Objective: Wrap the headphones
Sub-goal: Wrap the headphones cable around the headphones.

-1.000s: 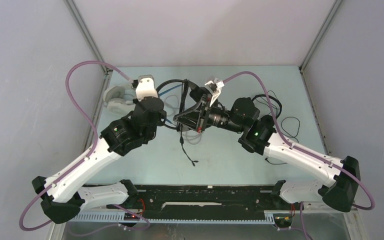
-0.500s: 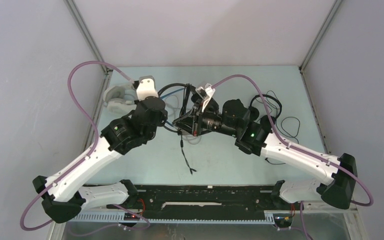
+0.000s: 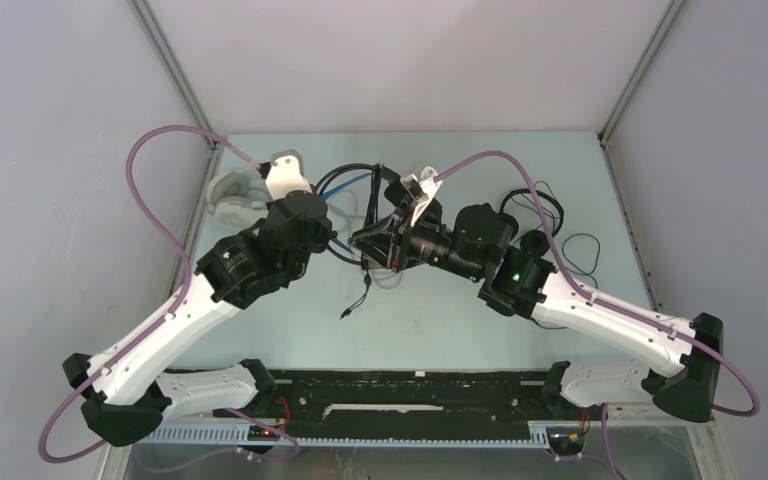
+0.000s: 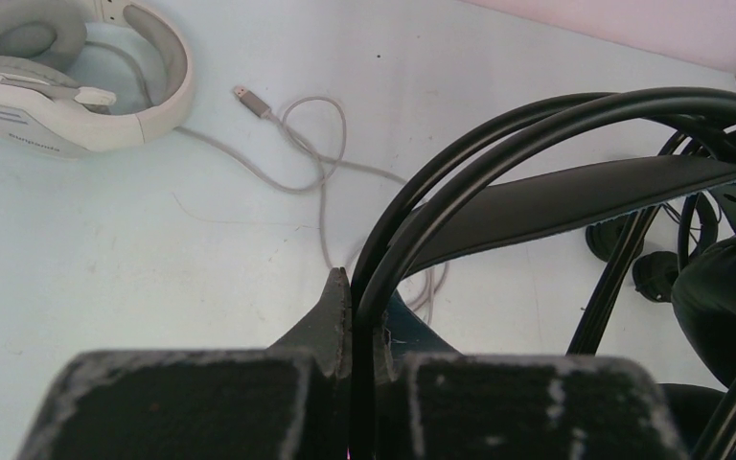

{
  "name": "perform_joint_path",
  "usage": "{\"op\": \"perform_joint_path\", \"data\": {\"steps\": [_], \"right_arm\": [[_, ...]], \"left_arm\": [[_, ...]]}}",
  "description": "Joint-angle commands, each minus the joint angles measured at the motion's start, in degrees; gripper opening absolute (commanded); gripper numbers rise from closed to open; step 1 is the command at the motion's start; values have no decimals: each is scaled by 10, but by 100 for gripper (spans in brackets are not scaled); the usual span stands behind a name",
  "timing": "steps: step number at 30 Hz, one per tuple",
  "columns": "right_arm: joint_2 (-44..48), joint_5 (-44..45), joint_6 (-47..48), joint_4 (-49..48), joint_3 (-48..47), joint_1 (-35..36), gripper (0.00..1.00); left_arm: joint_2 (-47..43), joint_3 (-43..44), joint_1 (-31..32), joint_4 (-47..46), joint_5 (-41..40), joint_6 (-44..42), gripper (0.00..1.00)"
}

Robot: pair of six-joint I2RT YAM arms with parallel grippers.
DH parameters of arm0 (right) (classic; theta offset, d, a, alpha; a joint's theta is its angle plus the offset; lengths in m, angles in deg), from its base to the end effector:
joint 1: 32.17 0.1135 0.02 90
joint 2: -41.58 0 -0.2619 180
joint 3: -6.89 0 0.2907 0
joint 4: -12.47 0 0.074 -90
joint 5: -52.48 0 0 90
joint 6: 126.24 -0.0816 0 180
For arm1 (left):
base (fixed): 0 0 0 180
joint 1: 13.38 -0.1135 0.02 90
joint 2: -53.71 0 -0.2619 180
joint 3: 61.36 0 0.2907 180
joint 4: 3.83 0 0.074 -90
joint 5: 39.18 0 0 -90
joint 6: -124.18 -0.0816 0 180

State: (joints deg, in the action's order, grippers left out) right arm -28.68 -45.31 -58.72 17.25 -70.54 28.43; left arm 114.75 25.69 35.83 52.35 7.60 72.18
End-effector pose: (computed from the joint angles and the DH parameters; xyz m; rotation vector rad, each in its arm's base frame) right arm 0.1743 0.3319 0.4028 -0.6553 1.5347 1.2357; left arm 0.2186 -0.1678 0.4031 -0.2458 1.9360 -0.2093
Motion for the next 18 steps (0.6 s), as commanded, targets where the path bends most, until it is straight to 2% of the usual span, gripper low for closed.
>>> {"op": "perform_joint_path", "data": {"steps": [1, 3, 5, 8, 13, 16, 18], "right_arm": [[13, 19, -3, 28, -14, 7, 17], [16, 31, -16, 31, -14, 8, 16], [20, 48, -12, 38, -14, 13, 21], [25, 87, 15, 60, -14, 22, 26], [34, 133, 51, 92, -14, 29, 28], [41, 132, 53, 98, -14, 30, 29], [46, 115, 53, 100, -14, 31, 34]], "left_arm": [[-32, 53, -10, -110, -16, 88, 0], [-32, 51, -10, -116, -14, 93, 0], [-33, 49, -11, -122, -15, 99, 0], [-32, 50, -11, -130, -18, 103, 0], [-37, 41, -11, -145, -19, 104, 0], [-43, 26, -11, -162, -22, 97, 0], [-47, 20, -12, -169, -26, 96, 0]]}}
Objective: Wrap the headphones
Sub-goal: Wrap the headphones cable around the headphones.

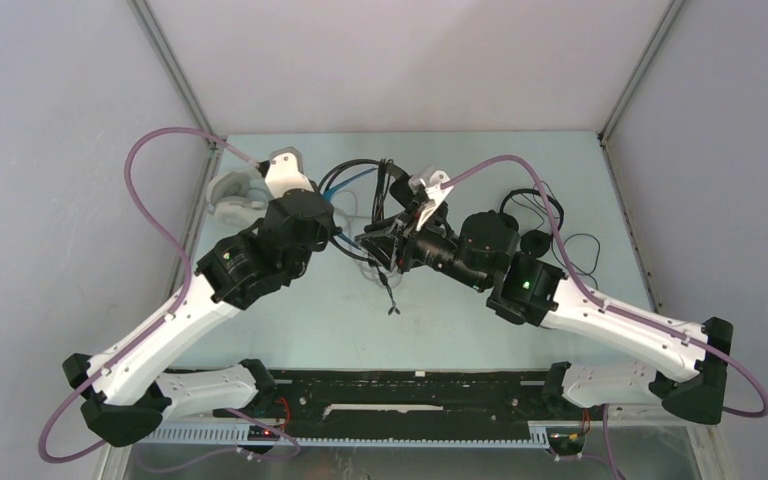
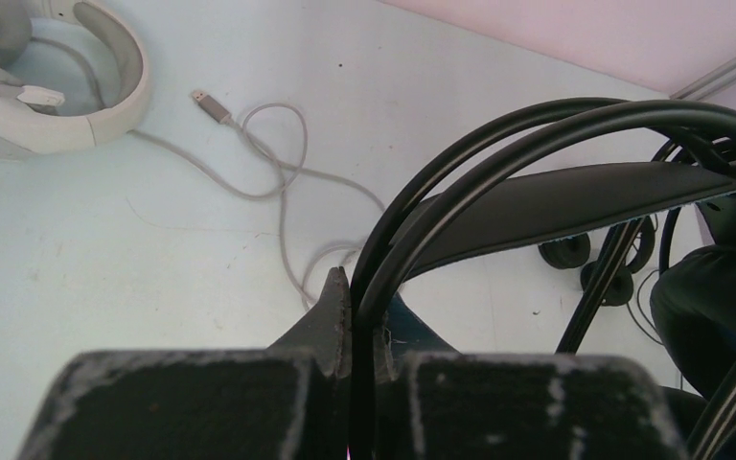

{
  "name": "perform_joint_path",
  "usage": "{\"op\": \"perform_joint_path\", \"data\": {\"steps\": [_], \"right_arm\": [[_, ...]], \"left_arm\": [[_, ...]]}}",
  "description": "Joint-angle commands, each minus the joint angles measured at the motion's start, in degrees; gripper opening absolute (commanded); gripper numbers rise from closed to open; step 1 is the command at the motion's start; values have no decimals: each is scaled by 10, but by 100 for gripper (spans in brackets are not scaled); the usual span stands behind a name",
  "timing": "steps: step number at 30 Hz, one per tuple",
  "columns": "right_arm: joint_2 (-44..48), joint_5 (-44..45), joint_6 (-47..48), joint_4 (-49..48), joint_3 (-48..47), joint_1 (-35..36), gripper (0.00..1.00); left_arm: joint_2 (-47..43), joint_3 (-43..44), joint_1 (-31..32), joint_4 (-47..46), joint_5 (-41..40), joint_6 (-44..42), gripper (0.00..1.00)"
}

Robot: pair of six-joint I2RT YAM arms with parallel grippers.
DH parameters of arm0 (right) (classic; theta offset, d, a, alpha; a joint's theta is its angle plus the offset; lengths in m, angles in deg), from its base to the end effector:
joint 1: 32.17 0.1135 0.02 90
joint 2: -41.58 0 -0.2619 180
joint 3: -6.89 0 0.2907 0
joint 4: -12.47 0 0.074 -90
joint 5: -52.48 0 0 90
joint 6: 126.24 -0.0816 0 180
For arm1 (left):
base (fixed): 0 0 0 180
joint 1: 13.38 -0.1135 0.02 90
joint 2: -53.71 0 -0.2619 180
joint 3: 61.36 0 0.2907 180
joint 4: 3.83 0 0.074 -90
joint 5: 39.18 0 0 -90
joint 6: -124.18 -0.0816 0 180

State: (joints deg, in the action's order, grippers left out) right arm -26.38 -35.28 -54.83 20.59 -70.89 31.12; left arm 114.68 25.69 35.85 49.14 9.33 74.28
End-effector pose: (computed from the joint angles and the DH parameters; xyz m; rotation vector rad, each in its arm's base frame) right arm 0.1663 0.3234 0.4105 -0.5959 1.5367 1.0880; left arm 0.2202 -0.1726 0.4092 -0.2860 1.9070 -0.3048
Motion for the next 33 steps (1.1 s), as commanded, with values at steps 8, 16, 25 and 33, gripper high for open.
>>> {"op": "perform_joint_path", "data": {"steps": [8, 16, 25, 33], "right_arm": [[42, -33, 9, 44, -10, 4, 38], [64, -15, -26, -28, -10, 3, 46], [82, 54, -42, 6, -10, 3, 39], [73, 33, -19, -11, -10, 5, 11]], "left_arm": [[-59, -3, -13, -174, -37, 62, 0], [-64, -28, -14, -201, -26, 45, 0], [-72, -53, -15, -216, -9, 38, 0], [-67, -53, -17, -220, -14, 39, 0]]}}
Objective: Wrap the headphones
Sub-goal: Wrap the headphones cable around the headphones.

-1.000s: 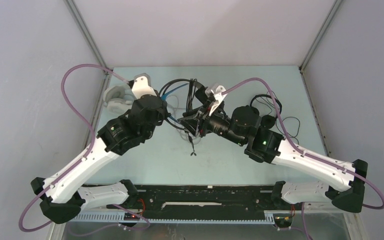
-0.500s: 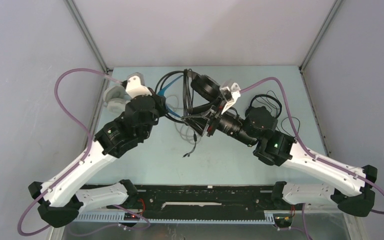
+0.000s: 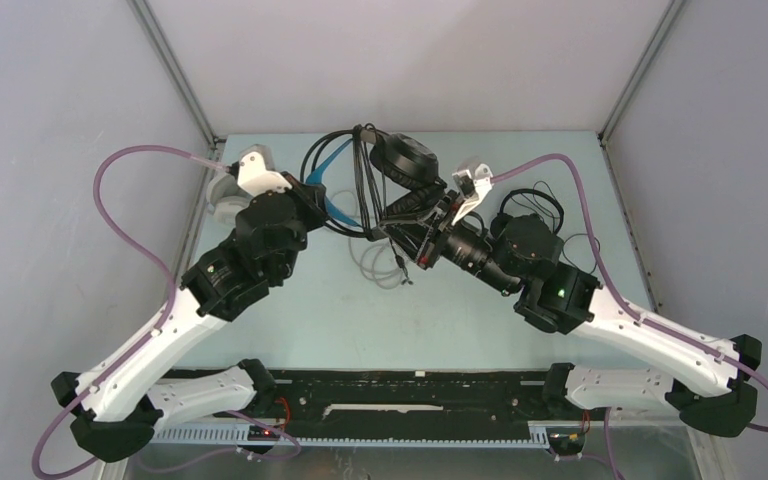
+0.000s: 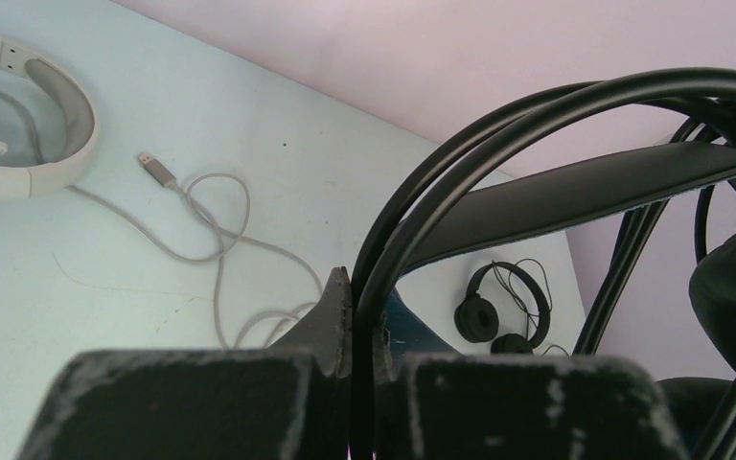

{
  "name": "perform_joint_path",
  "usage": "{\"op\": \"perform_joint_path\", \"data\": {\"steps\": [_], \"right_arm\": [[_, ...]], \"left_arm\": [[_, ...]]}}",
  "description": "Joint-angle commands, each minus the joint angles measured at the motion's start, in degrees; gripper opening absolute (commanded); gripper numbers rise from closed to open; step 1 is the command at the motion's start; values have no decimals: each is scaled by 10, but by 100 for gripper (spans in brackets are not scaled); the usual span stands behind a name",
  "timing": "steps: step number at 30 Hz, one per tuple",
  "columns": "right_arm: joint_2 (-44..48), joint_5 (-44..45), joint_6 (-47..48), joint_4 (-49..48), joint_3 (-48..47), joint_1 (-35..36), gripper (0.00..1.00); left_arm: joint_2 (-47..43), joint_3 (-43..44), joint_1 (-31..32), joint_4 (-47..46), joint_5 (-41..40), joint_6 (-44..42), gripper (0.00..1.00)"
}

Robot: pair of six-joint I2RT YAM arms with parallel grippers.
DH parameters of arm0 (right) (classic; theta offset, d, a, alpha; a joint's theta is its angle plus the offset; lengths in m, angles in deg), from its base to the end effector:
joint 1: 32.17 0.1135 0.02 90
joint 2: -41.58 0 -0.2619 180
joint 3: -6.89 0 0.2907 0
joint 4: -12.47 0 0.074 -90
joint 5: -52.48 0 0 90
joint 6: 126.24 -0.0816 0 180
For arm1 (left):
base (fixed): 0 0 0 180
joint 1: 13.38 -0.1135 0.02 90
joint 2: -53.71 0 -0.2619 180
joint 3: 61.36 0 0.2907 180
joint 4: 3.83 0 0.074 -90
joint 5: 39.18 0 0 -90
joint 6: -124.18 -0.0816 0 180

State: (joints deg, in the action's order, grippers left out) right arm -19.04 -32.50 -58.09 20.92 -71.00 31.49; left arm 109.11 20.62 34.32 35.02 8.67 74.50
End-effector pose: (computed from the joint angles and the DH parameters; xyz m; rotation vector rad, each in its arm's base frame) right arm 0.1495 0.2859 0.4518 -0.4702 1.4493 1.1567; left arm 0.2173 -0.1574 0.4306 -0.4110 1.7036 -0.4732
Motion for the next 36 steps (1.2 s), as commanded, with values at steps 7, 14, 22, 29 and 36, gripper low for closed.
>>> {"op": "perform_joint_path", "data": {"steps": [7, 14, 22, 29, 36], "right_arm": [[-20, -4, 47, -55, -10, 14, 0], [-49, -9, 91, -64, -46, 19, 0], [-86, -11, 110, -63, -75, 18, 0], [-105, -27, 101, -28, -93, 25, 0], [-107, -37, 90, 22, -93, 40, 0]], "left_arm": [[2, -4, -2, -85, -7, 44, 0], [13, -14, -2, -95, -7, 43, 0], [17, -33, -2, -112, -3, 39, 0], [16, -35, -6, -111, -8, 40, 0], [23, -23, -22, -98, 28, 64, 0]]}}
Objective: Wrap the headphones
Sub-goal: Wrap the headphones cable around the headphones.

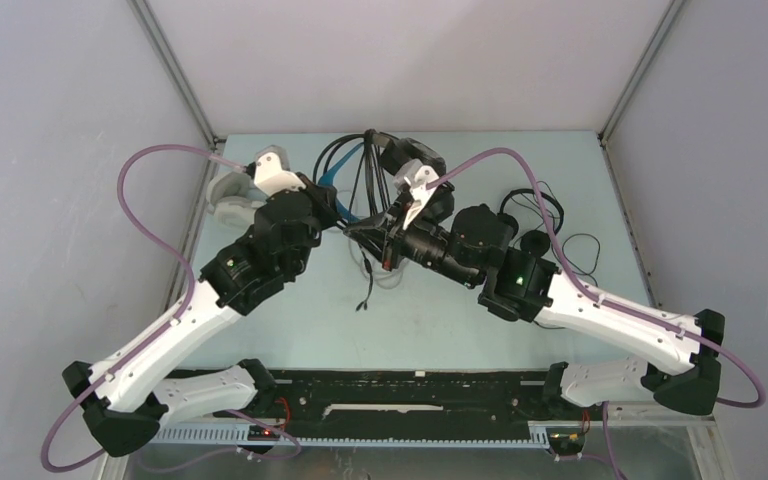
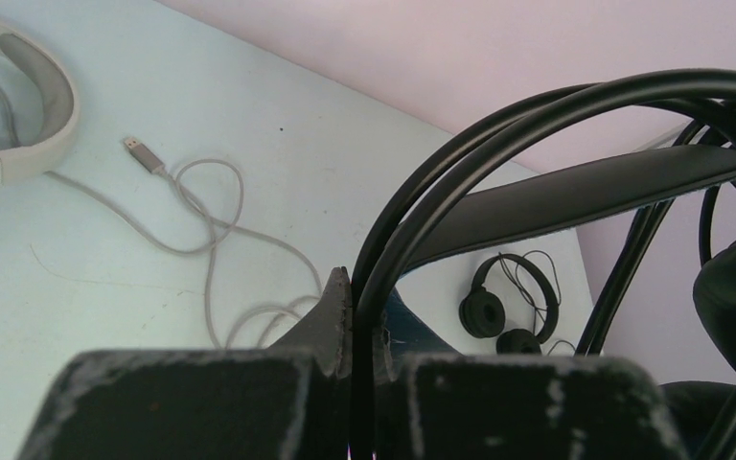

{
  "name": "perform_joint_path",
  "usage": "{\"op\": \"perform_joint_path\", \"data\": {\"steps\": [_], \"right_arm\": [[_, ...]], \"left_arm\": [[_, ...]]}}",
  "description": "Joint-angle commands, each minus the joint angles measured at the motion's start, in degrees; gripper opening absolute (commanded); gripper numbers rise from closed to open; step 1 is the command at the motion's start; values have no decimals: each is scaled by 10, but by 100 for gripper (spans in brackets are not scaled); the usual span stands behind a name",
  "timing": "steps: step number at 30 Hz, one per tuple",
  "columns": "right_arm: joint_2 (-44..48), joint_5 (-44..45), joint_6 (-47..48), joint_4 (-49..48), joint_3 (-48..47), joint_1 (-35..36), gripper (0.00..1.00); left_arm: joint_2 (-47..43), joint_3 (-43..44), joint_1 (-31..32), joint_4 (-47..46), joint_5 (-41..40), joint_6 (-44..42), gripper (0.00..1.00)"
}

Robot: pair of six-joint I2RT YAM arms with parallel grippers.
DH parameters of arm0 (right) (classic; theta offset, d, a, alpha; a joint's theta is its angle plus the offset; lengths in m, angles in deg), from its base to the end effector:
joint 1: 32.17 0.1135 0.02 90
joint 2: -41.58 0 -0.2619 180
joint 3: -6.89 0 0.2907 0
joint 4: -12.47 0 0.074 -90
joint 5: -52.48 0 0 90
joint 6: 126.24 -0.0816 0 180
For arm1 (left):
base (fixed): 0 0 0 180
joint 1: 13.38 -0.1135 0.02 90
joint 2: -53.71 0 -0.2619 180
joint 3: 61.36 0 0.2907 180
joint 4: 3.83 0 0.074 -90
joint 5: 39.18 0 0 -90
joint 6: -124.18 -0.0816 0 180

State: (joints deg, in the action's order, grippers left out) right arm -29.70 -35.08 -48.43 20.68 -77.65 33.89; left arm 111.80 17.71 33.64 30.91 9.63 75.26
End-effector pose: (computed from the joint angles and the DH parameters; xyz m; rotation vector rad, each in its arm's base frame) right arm 0.1549 0.3402 0.4419 -0.6818 1.4228 1.0611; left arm 0.2333 -0.1715 0.4077 -0.4129 1.7256 -0.4688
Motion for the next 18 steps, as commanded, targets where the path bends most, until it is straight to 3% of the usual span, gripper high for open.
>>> {"op": "perform_joint_path", "data": {"steps": [1, 12, 18], "right_arm": [[-1, -8, -6, 32, -26, 21, 0], [9, 188, 35, 108, -4, 67, 0], [5, 221, 62, 106, -2, 69, 2]], "left_arm": [[-3, 10, -20, -54, 27, 63, 0], [-11, 17, -60, -33, 79, 111, 0], [-26, 15, -60, -25, 102, 126, 0]]}}
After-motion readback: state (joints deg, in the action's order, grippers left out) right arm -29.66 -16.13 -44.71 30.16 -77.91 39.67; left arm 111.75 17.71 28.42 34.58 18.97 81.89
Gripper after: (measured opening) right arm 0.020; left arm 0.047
